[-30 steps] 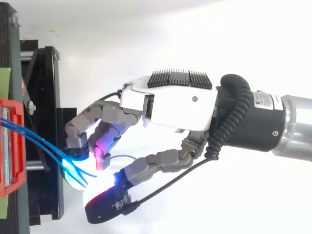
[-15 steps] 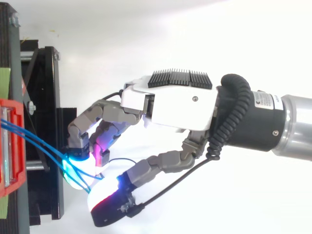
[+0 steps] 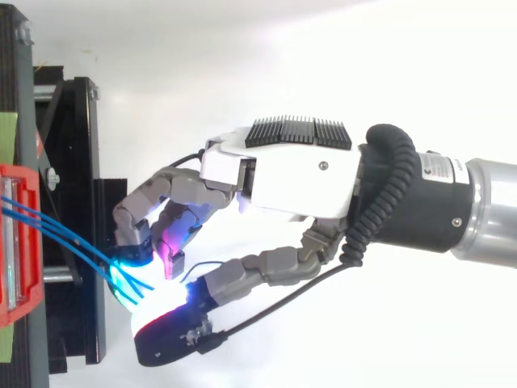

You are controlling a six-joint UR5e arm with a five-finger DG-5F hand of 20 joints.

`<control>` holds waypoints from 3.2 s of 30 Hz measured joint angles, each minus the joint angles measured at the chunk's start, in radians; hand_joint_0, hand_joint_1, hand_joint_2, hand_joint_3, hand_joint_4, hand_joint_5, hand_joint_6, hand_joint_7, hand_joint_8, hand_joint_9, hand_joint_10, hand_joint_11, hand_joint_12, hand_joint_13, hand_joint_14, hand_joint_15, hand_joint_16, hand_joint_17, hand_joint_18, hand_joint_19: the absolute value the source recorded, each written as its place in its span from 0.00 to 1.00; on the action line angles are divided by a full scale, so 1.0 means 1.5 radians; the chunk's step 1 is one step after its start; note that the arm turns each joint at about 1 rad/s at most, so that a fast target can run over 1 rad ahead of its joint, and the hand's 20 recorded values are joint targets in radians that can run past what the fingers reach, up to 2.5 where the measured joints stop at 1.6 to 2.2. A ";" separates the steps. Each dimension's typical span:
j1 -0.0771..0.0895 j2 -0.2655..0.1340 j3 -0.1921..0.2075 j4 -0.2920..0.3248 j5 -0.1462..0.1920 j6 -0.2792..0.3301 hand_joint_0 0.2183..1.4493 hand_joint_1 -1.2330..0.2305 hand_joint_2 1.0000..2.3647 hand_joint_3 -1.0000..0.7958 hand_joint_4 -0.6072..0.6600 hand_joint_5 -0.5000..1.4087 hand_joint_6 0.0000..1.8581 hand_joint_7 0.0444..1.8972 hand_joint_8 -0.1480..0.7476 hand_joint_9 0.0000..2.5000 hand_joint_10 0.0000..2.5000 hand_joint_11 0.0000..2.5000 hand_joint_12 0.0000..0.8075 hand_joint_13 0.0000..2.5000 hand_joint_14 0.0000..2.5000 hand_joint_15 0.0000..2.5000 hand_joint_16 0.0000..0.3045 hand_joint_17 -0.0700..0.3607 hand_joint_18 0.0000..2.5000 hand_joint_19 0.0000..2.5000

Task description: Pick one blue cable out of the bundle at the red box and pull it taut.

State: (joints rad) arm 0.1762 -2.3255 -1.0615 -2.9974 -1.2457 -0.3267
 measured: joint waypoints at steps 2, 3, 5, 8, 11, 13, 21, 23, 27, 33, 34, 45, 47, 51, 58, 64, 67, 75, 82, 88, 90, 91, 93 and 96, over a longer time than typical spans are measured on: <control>0.000 0.000 0.000 0.000 0.000 0.000 0.39 0.23 0.01 0.37 0.49 0.20 0.49 0.54 0.55 0.42 0.01 0.28 0.46 0.31 0.01 0.14 0.13 0.37 0.27 0.13; 0.000 0.000 0.000 0.000 0.000 0.000 0.42 0.21 0.01 0.36 0.48 0.20 0.49 0.57 0.55 0.42 0.00 0.29 0.46 0.32 0.01 0.14 0.13 0.37 0.27 0.12; 0.000 0.000 0.000 0.000 0.000 0.000 0.45 0.20 0.00 0.28 0.45 0.20 0.49 0.60 0.55 0.42 0.00 0.29 0.45 0.32 0.01 0.14 0.13 0.37 0.27 0.12; 0.000 0.000 0.000 -0.001 0.000 0.000 0.42 0.17 0.00 0.28 0.44 0.20 0.50 0.56 0.54 0.42 0.00 0.29 0.45 0.32 0.01 0.14 0.13 0.37 0.28 0.12; 0.000 0.000 0.000 -0.001 0.000 0.001 0.32 0.17 0.00 0.28 0.52 0.20 0.50 0.51 0.54 0.43 0.01 0.29 0.45 0.32 0.01 0.15 0.13 0.37 0.28 0.13; 0.000 0.000 0.000 -0.001 0.000 0.001 0.26 0.19 0.00 0.28 0.54 0.21 0.49 0.50 0.55 0.44 0.00 0.29 0.46 0.32 0.01 0.15 0.14 0.38 0.28 0.13; 0.000 0.000 0.000 -0.001 0.000 0.001 0.23 0.46 0.00 0.28 0.47 0.22 0.46 0.50 0.52 0.44 0.00 0.25 0.48 0.32 0.01 0.15 0.15 0.40 0.26 0.15; 0.000 0.000 0.000 -0.001 0.000 0.001 0.26 0.49 0.00 0.28 0.47 0.21 0.45 0.50 0.50 0.44 0.00 0.25 0.46 0.31 0.01 0.16 0.14 0.39 0.24 0.16; 0.000 0.000 0.000 -0.001 0.000 0.001 0.28 0.47 0.00 0.32 0.47 0.21 0.45 0.50 0.50 0.43 0.01 0.25 0.46 0.30 0.01 0.16 0.14 0.38 0.23 0.17; 0.000 0.000 0.000 -0.001 0.000 0.001 0.29 0.40 0.01 0.40 0.51 0.21 0.45 0.49 0.56 0.43 0.00 0.26 0.50 0.31 0.00 0.16 0.16 0.41 0.24 0.16; 0.000 0.000 0.000 -0.001 0.000 0.001 0.29 0.38 0.01 0.41 0.52 0.20 0.45 0.50 0.57 0.43 0.00 0.27 0.51 0.31 0.01 0.16 0.16 0.42 0.25 0.16; 0.001 0.000 0.000 -0.001 0.000 0.000 0.36 0.22 0.01 0.39 0.55 0.19 0.48 0.53 0.56 0.42 0.01 0.31 0.47 0.30 0.01 0.16 0.15 0.39 0.27 0.15; 0.001 0.000 0.000 -0.001 0.000 0.000 0.37 0.22 0.01 0.33 0.56 0.20 0.48 0.52 0.56 0.42 0.01 0.31 0.47 0.30 0.01 0.16 0.15 0.39 0.27 0.15; 0.001 0.000 0.000 -0.001 0.000 0.000 0.32 0.23 0.00 0.28 0.57 0.21 0.48 0.54 0.55 0.43 0.01 0.31 0.46 0.31 0.01 0.16 0.14 0.39 0.27 0.16; 0.001 0.000 0.000 -0.008 0.000 0.001 0.25 0.48 0.00 0.28 0.49 0.23 0.45 0.54 0.53 0.46 0.01 0.27 0.47 0.31 0.01 0.16 0.15 0.40 0.26 0.18; 0.001 0.000 0.000 -0.010 -0.001 0.001 0.29 0.49 0.01 0.36 0.52 0.23 0.44 0.53 0.53 0.45 0.01 0.27 0.46 0.30 0.01 0.17 0.15 0.40 0.24 0.19; 0.001 0.000 0.000 -0.010 -0.002 0.001 0.28 0.40 0.01 0.43 0.54 0.23 0.43 0.57 0.60 0.47 0.00 0.29 0.52 0.32 0.00 0.16 0.18 0.44 0.28 0.17; 0.001 0.002 0.000 -0.010 -0.003 0.001 0.39 0.19 0.01 0.42 0.52 0.20 0.50 0.61 0.55 0.46 0.00 0.45 0.47 0.32 0.01 0.17 0.15 0.40 0.29 0.15; 0.001 0.004 0.001 -0.010 -0.003 0.002 0.32 0.22 0.00 0.28 0.54 0.21 0.49 0.54 0.55 0.46 0.00 0.42 0.46 0.32 0.01 0.17 0.14 0.39 0.29 0.16; 0.001 0.004 0.001 -0.011 -0.003 0.001 0.20 0.39 0.00 0.28 0.50 0.23 0.47 0.55 0.57 0.49 0.00 0.36 0.50 0.33 0.01 0.17 0.17 0.43 0.30 0.17; 0.001 0.004 0.001 -0.011 -0.004 0.001 0.21 0.46 0.00 0.28 0.47 0.23 0.46 0.54 0.56 0.49 0.00 0.35 0.50 0.33 0.01 0.17 0.16 0.42 0.30 0.17; 0.002 0.004 0.001 -0.011 -0.004 0.001 0.24 0.51 0.00 0.28 0.46 0.23 0.46 0.56 0.54 0.49 0.01 0.34 0.49 0.33 0.01 0.17 0.16 0.41 0.29 0.18; 0.002 0.004 0.001 -0.011 -0.004 0.001 0.27 0.54 0.00 0.28 0.46 0.23 0.45 0.55 0.53 0.48 0.01 0.32 0.47 0.32 0.01 0.17 0.15 0.40 0.27 0.19; 0.002 0.004 0.001 -0.011 -0.004 0.001 0.29 0.51 0.00 0.31 0.49 0.23 0.45 0.57 0.54 0.48 0.01 0.32 0.47 0.31 0.01 0.18 0.15 0.40 0.26 0.20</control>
State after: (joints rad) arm 0.1791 -2.3194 -1.0601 -3.0143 -1.2510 -0.3252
